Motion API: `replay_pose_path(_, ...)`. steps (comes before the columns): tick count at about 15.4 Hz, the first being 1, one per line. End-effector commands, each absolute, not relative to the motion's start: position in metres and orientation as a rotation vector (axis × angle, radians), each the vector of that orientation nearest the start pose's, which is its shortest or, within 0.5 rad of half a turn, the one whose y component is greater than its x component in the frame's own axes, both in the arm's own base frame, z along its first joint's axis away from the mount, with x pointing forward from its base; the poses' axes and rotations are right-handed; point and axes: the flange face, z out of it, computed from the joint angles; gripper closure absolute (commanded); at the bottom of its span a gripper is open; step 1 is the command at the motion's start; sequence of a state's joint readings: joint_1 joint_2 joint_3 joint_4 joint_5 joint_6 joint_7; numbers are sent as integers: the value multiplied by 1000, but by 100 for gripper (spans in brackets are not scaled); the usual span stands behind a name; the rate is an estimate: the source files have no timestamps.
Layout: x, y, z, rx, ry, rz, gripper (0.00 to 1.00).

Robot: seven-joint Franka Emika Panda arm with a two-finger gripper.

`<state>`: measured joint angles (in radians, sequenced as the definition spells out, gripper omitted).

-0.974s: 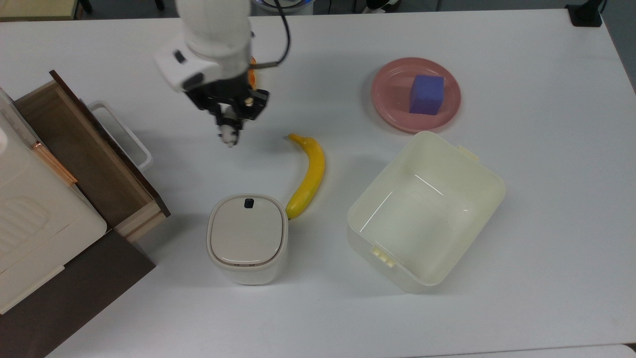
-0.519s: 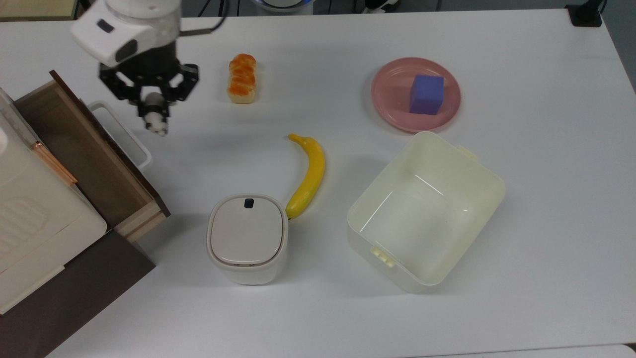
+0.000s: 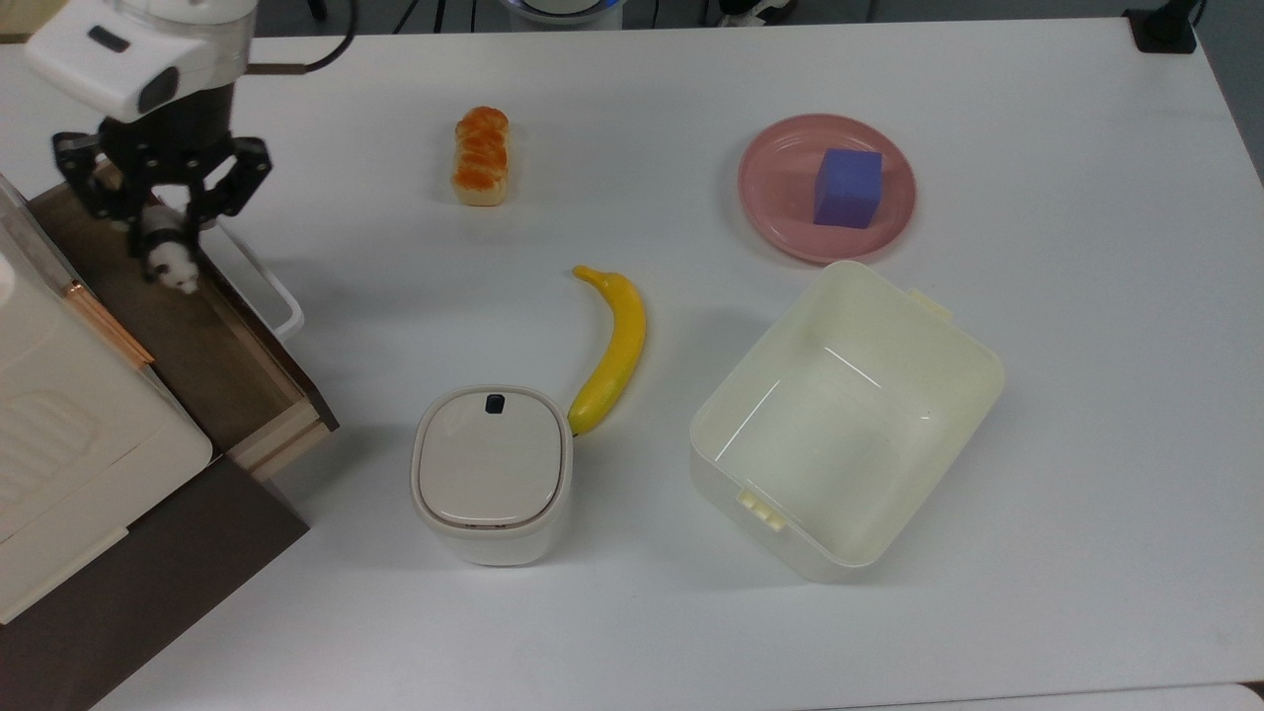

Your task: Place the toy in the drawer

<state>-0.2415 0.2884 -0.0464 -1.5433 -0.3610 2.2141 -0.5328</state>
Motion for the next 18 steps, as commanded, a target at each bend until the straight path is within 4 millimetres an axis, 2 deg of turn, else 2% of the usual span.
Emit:
replay_pose_path(1, 658, -221, 523, -3532, -785, -426, 49)
replay_pose_path(2, 658, -221, 523, -3531, -774, -430, 46)
replay_pose_path(8, 658, -211, 528, -3518, -745, -454, 42)
replay_pose_path(11, 660, -197, 528, -3519, -586, -495, 43)
replay_pose_path(14, 658, -164, 517, -3495, -476, -483, 43)
replay_pose_path(17, 654, -124, 511, -3441, -307, -348, 43)
replay_pose_path(18, 651, -112, 516, -3402, -223, -339, 43)
